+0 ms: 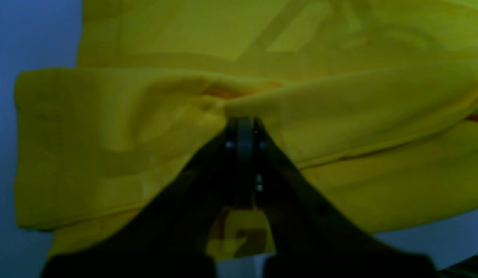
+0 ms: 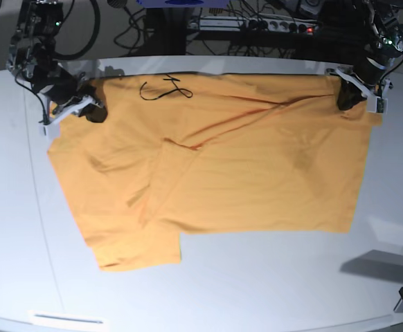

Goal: Fold the T-shirt properly
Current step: 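Pull the held shirt edge toward the robot with both grippers, then release the shirt edge and move both grippers outward along the shirt sides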

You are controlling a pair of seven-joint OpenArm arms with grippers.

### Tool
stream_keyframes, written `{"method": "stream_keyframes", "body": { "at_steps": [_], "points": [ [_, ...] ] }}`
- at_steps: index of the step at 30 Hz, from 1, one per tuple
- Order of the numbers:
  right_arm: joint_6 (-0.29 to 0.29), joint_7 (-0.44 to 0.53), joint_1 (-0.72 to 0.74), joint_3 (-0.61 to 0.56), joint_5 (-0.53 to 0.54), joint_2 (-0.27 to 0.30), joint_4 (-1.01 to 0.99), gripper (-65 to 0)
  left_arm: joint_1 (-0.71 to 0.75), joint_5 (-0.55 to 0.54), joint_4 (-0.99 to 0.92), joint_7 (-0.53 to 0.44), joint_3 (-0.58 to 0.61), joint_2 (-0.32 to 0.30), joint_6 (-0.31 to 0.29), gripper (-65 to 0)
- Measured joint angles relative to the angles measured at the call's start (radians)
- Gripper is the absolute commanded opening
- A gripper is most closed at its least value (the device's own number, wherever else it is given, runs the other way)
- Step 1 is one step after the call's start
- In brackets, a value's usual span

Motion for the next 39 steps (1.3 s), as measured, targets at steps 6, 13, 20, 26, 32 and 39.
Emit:
{"method": "stream_keyframes", "body": {
  "at_steps": [6,13,20,26,32,39],
  "points": [
    [0.0,-0.002,0.001,0.0,-0.002,0.0,0.0,-64.7,-0.002,0.024,0.044,0.065,-0.058,0.018,-0.005,-65.0],
    [-0.012,-0.041,0.016,-0.007,-0.026,-0.005,0.032,-64.7,-0.027,0.084,0.082,0.136,-0.103,0.026,-0.011,-65.0],
    [-0.025,-0.042,0.017,-0.006,-0.051,-0.002,0.072,-64.7,-0.071,0.106,0.077,0.156,-0.103,0.025,-0.004,-65.0],
    [-0.025,-0.043,0.034,-0.006,-0.052,0.003,0.08,-64.9,-0.083,0.116,0.078,0.162,-0.1,0.025,-0.002,-65.0],
    [-0.025,-0.05,0.066,-0.006,-0.052,0.006,0.124,-64.9,-0.071,0.114,0.126,0.232,-0.1,0.031,-0.001,-65.0],
    [-0.024,-0.121,0.139,-0.002,-0.052,0.006,0.132,-64.9,-0.053,0.118,0.286,0.286,-0.106,0.031,0.0,-65.0]
  ]
}}
